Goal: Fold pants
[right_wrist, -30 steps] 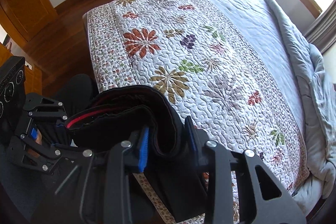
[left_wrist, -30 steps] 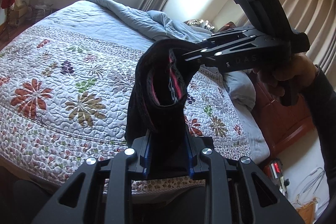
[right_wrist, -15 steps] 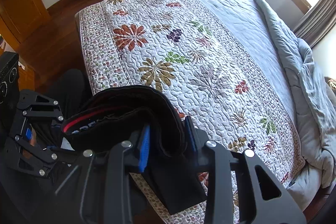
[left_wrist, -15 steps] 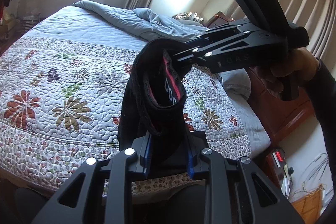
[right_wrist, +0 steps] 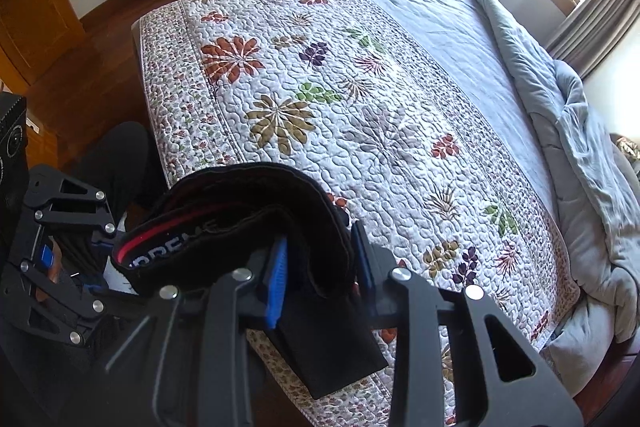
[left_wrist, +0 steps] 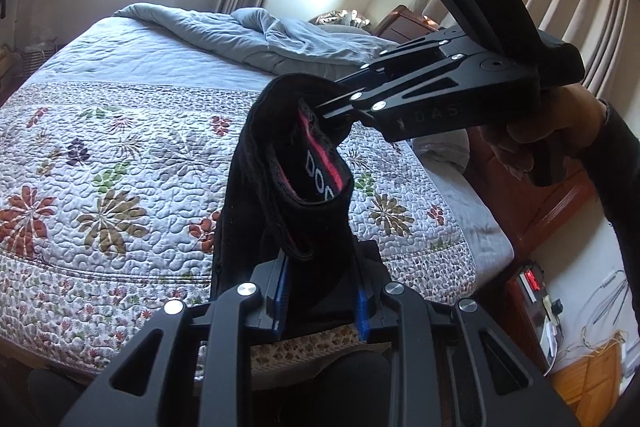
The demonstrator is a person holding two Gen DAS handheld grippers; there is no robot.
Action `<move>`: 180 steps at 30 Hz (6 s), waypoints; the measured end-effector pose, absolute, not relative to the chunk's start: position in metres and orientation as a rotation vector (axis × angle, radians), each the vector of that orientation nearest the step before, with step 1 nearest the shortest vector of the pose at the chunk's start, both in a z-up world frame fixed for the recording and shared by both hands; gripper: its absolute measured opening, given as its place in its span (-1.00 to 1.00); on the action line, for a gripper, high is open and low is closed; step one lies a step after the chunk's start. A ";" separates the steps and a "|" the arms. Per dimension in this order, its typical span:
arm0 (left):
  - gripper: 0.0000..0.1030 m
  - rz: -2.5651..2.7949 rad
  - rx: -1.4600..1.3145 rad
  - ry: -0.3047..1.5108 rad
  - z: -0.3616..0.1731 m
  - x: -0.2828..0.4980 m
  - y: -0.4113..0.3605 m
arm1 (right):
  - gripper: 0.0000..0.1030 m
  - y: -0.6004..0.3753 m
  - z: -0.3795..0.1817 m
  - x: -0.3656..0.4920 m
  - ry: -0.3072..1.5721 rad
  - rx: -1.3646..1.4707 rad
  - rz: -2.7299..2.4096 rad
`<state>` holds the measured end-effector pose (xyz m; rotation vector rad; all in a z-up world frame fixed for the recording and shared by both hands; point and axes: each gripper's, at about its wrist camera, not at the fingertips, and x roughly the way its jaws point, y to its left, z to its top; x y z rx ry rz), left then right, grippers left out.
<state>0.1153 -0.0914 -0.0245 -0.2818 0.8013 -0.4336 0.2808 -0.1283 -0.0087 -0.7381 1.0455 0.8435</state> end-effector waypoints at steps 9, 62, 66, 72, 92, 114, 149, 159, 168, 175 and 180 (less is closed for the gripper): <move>-0.50 -0.472 -0.270 0.815 -0.030 0.123 -0.110 | -0.44 -0.150 -0.016 0.286 1.055 -0.728 0.825; -0.50 -0.646 -0.219 0.980 -0.103 0.169 -0.220 | -0.58 -0.272 -0.105 0.309 1.135 -0.653 0.756; -0.50 -0.654 -0.208 0.996 -0.111 0.172 -0.231 | -0.58 -0.285 -0.116 0.312 1.145 -0.639 0.754; -0.50 -0.667 -0.195 1.026 -0.125 0.178 -0.249 | -0.58 -0.303 -0.133 0.316 1.157 -0.616 0.752; -0.49 -0.698 -0.157 1.125 -0.171 0.184 -0.295 | -0.57 -0.364 -0.191 0.315 1.215 -0.501 0.727; 0.46 -0.803 -0.343 0.993 -0.148 0.186 -0.178 | -0.15 -0.487 -0.239 0.271 1.282 0.130 0.394; 0.30 -0.691 -0.867 1.066 -0.243 0.265 -0.052 | 0.51 -0.493 -0.280 0.222 1.158 0.820 0.334; 0.33 -0.701 -0.784 1.194 -0.270 0.232 -0.077 | -0.20 -0.459 -0.296 0.195 1.248 0.719 0.286; 0.33 -0.723 -0.758 1.211 -0.271 0.225 -0.093 | -0.63 -0.469 -0.302 0.188 1.245 0.688 0.238; 0.43 -0.720 -0.733 1.177 -0.255 0.218 -0.078 | -0.21 -0.491 -0.279 0.180 1.157 0.707 0.215; 0.49 -0.681 -0.706 1.151 -0.247 0.217 -0.059 | -0.21 -0.486 -0.242 0.209 1.052 0.689 0.286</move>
